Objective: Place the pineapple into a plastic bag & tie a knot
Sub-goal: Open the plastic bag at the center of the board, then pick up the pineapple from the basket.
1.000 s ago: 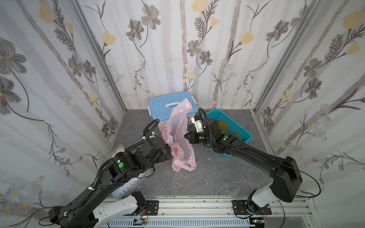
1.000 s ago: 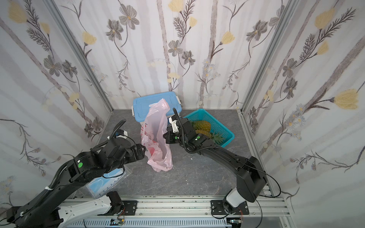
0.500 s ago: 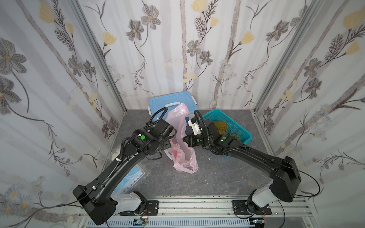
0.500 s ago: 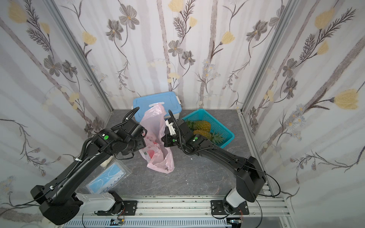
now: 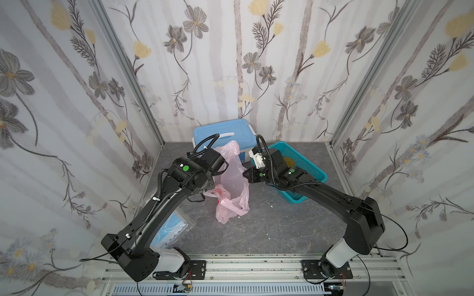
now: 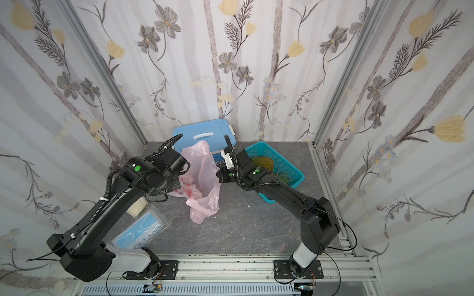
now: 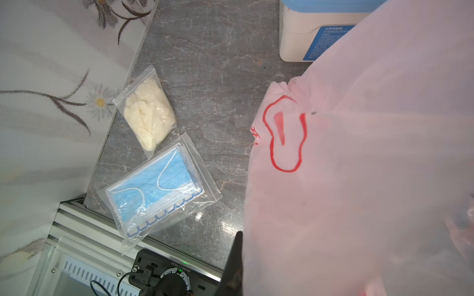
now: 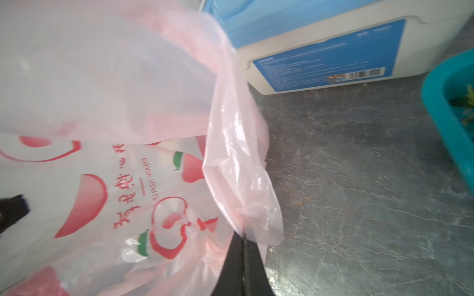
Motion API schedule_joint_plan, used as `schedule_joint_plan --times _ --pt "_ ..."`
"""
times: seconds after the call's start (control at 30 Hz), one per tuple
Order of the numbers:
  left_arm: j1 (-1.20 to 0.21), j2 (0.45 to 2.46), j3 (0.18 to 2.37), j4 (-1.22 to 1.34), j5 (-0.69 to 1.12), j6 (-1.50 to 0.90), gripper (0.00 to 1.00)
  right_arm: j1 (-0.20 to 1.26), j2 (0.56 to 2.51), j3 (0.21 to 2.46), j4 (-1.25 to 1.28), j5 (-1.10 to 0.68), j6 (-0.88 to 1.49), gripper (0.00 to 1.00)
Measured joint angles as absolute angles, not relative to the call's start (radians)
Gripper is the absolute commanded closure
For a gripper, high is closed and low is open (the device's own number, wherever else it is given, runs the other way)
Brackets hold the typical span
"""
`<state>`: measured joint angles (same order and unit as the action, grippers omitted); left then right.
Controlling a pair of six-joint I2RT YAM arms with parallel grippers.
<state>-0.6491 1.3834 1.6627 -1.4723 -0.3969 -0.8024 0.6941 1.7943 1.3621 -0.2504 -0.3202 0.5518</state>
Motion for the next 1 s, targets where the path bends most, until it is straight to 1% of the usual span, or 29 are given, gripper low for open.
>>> schedule_joint_plan --times 0.07,0.13,0.27,0.4,0.5,0.57,0.67,0.77,0.87,1.0 --pt "-0.649 1.411 1.664 -1.464 -0.395 -0.783 1.00 0.687 1.800 1.383 -0.281 -0.340 0.542 0.38" --pt "-0.649 1.448 1.663 -1.432 -0.382 -0.760 1.00 0.658 1.788 1.394 -0.317 -0.340 0.532 0.24" --pt "-0.649 1.535 1.662 -1.338 -0.327 -0.736 1.00 0.554 1.663 1.390 -0.417 -0.300 0.513 0.10" --pt "-0.650 1.602 1.677 -1.260 -0.266 -0.728 1.00 0.473 1.509 1.312 -0.468 -0.189 0.439 0.08" --pt "-0.656 1.626 1.696 -1.211 -0.229 -0.695 1.00 0.403 1.477 1.244 -0.512 -0.068 0.277 0.08" --pt "-0.659 1.627 1.708 -1.184 -0.205 -0.664 1.00 0.337 1.470 1.202 -0.534 -0.002 0.110 0.08" --pt "-0.661 1.628 1.739 -1.166 -0.181 -0.616 1.00 0.248 1.472 1.167 -0.538 0.015 -0.153 0.08" --pt "-0.662 1.630 1.781 -1.167 -0.167 -0.565 1.00 0.178 1.500 1.154 -0.539 -0.009 -0.398 0.08" --pt "-0.661 1.630 1.803 -1.178 -0.159 -0.519 1.00 0.107 1.548 1.156 -0.536 -0.048 -0.588 0.08" --pt "-0.659 1.631 1.826 -1.199 -0.153 -0.480 1.00 0.054 1.621 1.166 -0.530 -0.100 -0.758 0.10"
